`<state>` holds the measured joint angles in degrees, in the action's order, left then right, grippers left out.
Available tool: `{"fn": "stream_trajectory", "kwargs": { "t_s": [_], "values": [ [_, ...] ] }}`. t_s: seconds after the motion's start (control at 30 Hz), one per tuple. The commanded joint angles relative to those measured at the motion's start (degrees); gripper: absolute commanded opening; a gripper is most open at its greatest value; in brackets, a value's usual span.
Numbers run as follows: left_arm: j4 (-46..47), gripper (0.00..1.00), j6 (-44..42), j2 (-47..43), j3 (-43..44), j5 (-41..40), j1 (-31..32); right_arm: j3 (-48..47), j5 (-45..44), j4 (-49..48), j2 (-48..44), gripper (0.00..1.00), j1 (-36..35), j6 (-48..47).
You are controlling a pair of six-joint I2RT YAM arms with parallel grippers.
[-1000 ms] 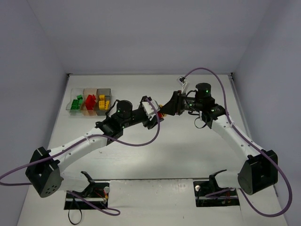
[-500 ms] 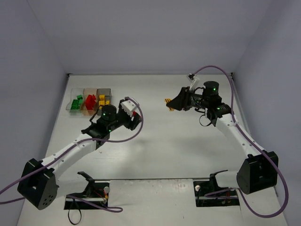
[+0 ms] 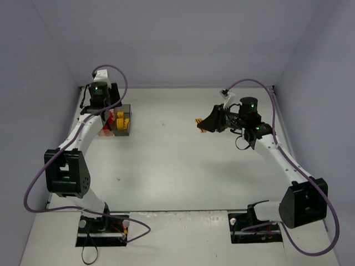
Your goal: Sort the legos into containers by color
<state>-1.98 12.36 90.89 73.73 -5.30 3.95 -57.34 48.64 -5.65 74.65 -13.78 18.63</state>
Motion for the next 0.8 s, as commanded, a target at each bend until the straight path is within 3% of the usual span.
{"fn": "stream_trajectory", "kwargs": {
  "t_s": [0.0, 0.27, 0.53, 0.77],
  "values": [
    [-6.19, 0.2, 4.51, 4.54, 5.27, -2.61, -3.24, -0.23, 1.19, -2.61, -2.05, 0.0, 0.77, -1.32],
    [-9.71, 0.3, 3.55, 13.96, 12.57, -2.0, -6.58, 2.06, 1.19, -2.17, -3.81, 0.0, 1.65, -1.23],
    [-10.59, 0.58, 1.7, 18.09, 13.45, -0.42, -7.28, 1.79, 1.01, -1.91, -3.99, 0.0, 1.83, -0.88],
    [-11.03, 0.68, 1.44, 16.6, 12.75, -1.64, -7.2, 1.27, 1.45, -1.64, -3.81, 0.0, 1.83, -0.62]
  ]
}}
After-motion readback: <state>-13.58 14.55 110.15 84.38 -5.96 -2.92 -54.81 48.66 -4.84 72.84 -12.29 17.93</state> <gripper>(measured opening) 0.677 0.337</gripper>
